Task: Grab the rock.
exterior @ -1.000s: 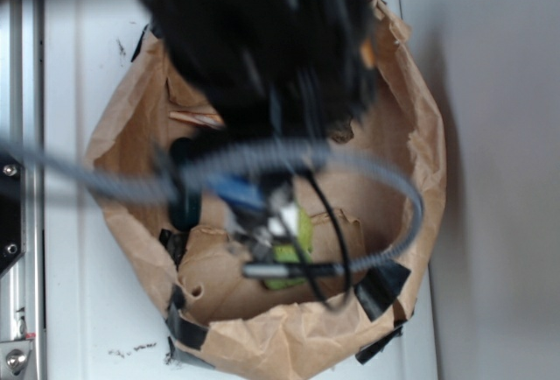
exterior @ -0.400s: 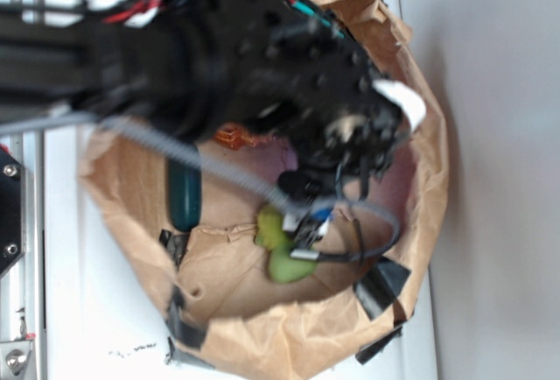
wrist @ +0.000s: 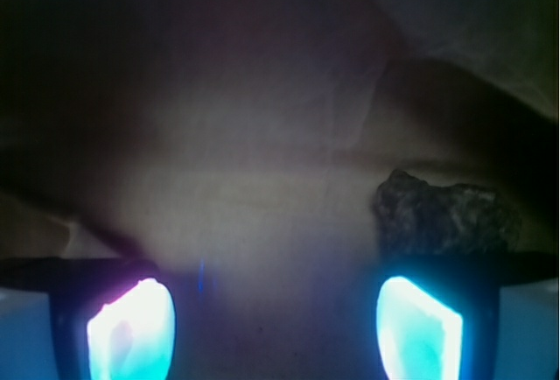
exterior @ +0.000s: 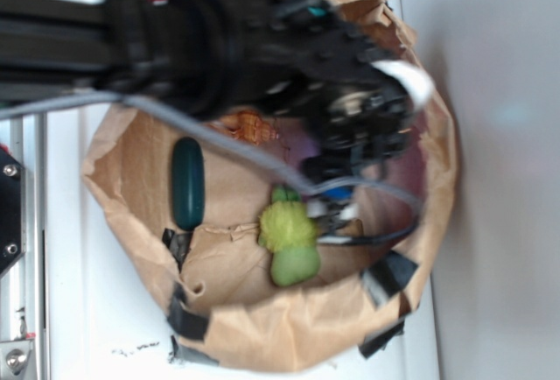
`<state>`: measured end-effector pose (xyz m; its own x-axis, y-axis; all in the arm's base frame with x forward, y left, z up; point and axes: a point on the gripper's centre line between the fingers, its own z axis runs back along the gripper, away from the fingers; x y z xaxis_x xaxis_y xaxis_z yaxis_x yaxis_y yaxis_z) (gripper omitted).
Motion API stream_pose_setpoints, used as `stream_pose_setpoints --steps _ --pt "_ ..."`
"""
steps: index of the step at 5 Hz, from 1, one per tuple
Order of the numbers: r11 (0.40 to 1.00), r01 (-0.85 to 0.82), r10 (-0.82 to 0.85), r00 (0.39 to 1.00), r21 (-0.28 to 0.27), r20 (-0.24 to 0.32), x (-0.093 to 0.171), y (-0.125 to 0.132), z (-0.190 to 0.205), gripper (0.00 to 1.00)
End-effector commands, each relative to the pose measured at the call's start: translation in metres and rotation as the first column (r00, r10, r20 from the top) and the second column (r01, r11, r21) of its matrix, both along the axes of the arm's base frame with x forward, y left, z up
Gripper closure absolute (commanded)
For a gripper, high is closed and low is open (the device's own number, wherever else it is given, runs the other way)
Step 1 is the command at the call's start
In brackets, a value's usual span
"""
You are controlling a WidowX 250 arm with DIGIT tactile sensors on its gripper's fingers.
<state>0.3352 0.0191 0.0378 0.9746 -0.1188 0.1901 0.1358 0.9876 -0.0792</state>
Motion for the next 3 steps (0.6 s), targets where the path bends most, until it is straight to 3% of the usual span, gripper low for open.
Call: stream_pose_setpoints --steps 1,2,3 --pt "0.999 0.036 -0.036 0.999 0.005 0.014 0.010 -0.009 -0.009 0.00" --pt "0.999 0.036 -0.036 0.999 0.005 0.014 0.010 -0.009 -0.009 0.00" --pt "0.995 0.052 -0.046 0.996 -0.081 0.073 -0.019 -0.012 0.034 0.00"
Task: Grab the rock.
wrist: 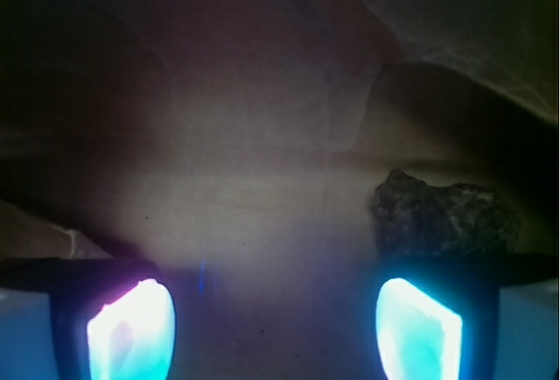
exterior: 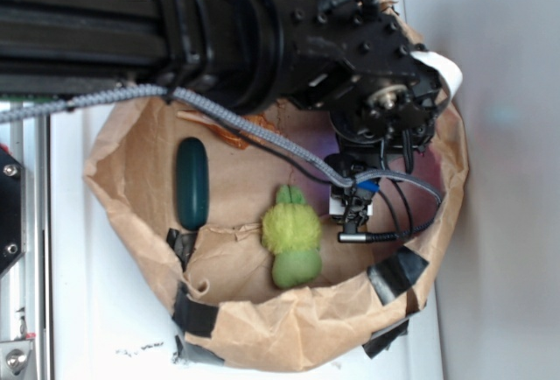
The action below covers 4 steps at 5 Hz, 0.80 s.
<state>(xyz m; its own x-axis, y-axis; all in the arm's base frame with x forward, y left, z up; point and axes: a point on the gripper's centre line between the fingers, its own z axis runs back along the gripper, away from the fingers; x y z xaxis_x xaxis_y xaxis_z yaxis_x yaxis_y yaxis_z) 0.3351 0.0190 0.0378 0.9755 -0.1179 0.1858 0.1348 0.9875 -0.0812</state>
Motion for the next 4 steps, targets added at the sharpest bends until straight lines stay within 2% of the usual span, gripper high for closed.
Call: stream_pose_setpoints --steps 1,2,3,4 --pt "0.988 0.079 -0.063 0.991 -0.132 0.118 -0.040 -0.016 0.072 0.00" --pt "0.990 0.051 -0.036 0.992 -0.129 0.120 -0.048 -0.012 0.086 0.00" --pt "0.996 -0.001 0.011 0.993 -0.085 0.116 -0.044 0.002 0.083 0.00" --pt "0.997 -0.059 0.063 0.993 -0.040 0.097 -0.028 0.018 0.067 0.00"
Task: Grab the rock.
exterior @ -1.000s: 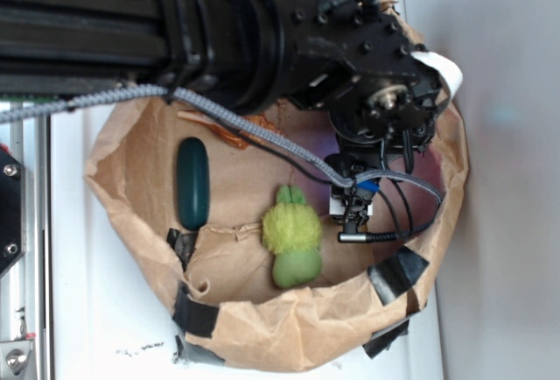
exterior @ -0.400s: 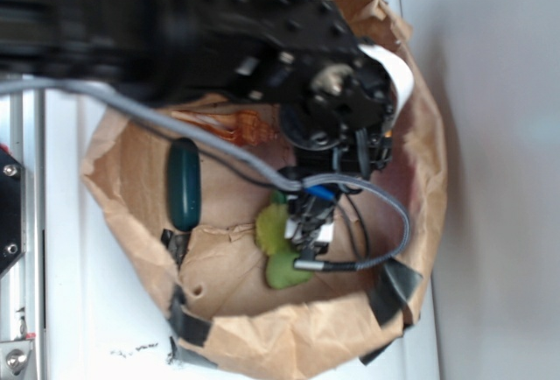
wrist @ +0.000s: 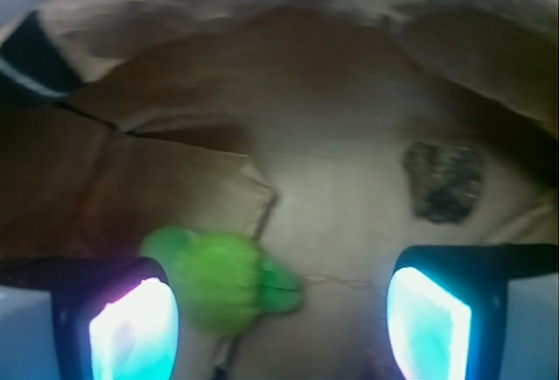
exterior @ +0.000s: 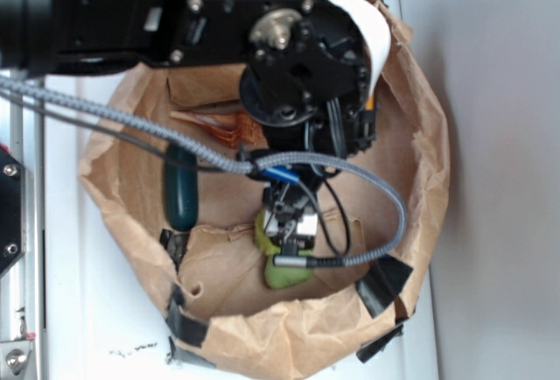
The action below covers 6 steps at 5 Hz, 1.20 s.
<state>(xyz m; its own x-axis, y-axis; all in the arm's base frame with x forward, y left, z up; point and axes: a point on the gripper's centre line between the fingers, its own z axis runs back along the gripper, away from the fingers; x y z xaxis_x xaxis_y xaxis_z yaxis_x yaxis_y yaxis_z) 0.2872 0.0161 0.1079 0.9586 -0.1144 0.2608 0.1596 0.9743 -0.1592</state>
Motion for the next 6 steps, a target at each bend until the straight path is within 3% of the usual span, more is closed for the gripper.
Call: stream_pose_setpoints --steps 1,3,4,5,6 --pt "0.987 -0.125 0.123 0.992 0.102 0.029 0.035 0.031 -0.019 0.00" --pt "0.995 -0.047 0.043 0.998 0.087 0.042 0.054 0.004 -0.051 0.00" --pt "0.990 -0.019 0.014 0.999 0.143 0.040 0.054 -0.010 -0.082 0.00" --pt "0.984 -0.024 0.018 0.999 0.179 0.036 0.044 -0.017 -0.098 0.25" --pt "0.983 -0.034 0.028 0.999 0.183 0.031 0.041 -0.018 -0.103 1.00"
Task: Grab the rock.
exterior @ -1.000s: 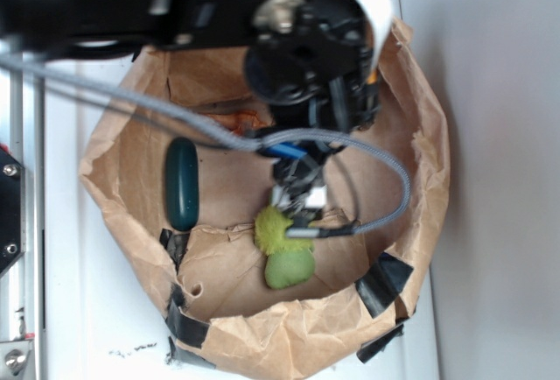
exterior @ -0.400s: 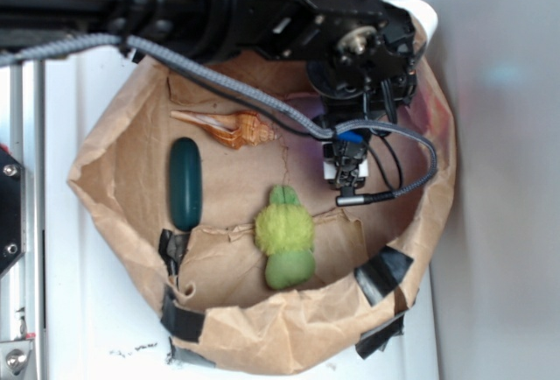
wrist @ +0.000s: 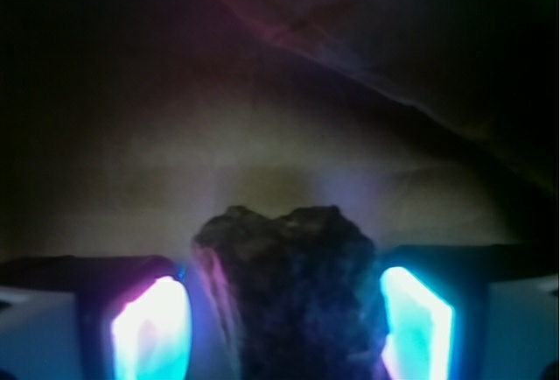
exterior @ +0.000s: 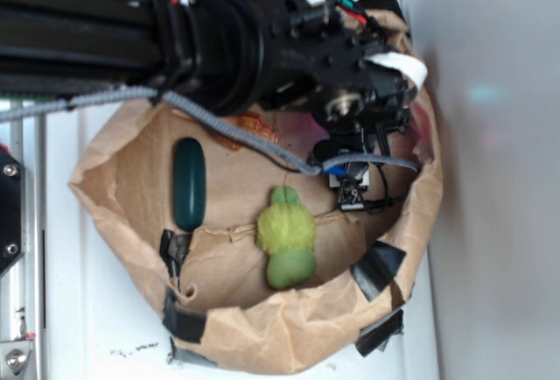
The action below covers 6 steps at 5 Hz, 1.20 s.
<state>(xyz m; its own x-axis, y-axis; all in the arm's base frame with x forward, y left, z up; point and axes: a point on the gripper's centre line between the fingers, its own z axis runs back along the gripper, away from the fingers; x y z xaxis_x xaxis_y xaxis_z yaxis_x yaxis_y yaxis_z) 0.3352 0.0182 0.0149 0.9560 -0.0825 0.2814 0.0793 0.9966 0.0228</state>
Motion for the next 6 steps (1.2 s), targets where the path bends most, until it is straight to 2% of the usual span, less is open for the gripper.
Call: stream_pose_setpoints --steps 1,2,3,4,5,6 --pt "0.999 0.046 -0.046 0.999 0.007 -0.009 -0.015 -0.023 -0.010 1.00" --pt "0.998 0.051 -0.050 0.999 -0.042 0.021 -0.027 -0.022 0.013 1.00" --pt "0.986 0.085 -0.080 0.996 -0.143 0.040 -0.037 -0.018 0.057 1.00" --pt "0.972 0.081 -0.072 0.996 -0.220 0.050 -0.059 -0.031 0.103 1.00" --pt "0.979 0.045 -0.039 0.999 -0.197 0.034 -0.070 -0.035 0.117 1.00" --pt "0.988 -0.014 0.013 1.000 -0.155 -0.004 -0.075 -0.033 0.120 1.00"
